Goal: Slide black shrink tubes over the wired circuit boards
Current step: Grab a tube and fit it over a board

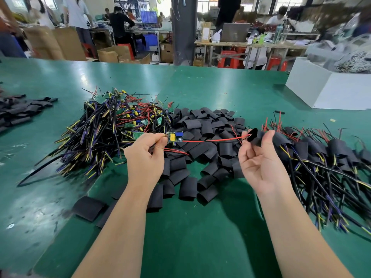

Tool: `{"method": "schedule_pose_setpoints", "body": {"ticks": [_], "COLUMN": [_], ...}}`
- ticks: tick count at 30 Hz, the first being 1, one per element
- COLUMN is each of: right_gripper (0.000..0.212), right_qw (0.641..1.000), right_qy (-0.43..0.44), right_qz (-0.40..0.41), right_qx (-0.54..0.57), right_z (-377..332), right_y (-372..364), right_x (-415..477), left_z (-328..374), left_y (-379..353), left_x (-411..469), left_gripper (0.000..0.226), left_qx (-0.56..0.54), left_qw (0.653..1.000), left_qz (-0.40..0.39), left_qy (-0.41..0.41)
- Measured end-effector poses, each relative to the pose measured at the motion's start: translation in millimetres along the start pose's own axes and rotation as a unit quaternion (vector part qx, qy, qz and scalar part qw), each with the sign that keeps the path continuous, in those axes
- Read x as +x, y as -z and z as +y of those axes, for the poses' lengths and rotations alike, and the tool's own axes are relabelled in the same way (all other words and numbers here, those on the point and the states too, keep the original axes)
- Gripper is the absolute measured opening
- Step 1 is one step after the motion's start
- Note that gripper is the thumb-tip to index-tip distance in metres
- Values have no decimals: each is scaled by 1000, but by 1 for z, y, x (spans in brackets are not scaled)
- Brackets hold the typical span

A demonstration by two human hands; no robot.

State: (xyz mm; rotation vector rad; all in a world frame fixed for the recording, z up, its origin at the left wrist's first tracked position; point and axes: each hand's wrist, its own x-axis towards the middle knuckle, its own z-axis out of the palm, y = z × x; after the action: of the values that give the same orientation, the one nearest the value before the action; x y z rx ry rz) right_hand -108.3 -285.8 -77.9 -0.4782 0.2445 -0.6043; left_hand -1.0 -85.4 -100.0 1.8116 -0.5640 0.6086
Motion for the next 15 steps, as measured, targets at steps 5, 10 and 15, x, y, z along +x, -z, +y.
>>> {"method": "schedule_pose_setpoints", "body": {"ticks": [5, 10, 15], "right_gripper": [38, 37, 41], "right_qw": [997, 988, 988], "right_qy": [-10, -1, -34], "right_qz": [-68, -114, -111], "right_qx": [-29, -104, -106], "right_z": [2, 9, 31], "right_y": [-4, -7, -14], "right_x": [-3, -11, -20], "left_z": [0, 2, 15], "left_y": [0, -1, -12], "left_x": [0, -1, -9], "left_gripper": [13, 16, 17], "left_qx": [6, 13, 27], "left_qw": [1000, 1000, 999], "left_qz": [3, 7, -10], "left_qy": [0, 0, -40]}}
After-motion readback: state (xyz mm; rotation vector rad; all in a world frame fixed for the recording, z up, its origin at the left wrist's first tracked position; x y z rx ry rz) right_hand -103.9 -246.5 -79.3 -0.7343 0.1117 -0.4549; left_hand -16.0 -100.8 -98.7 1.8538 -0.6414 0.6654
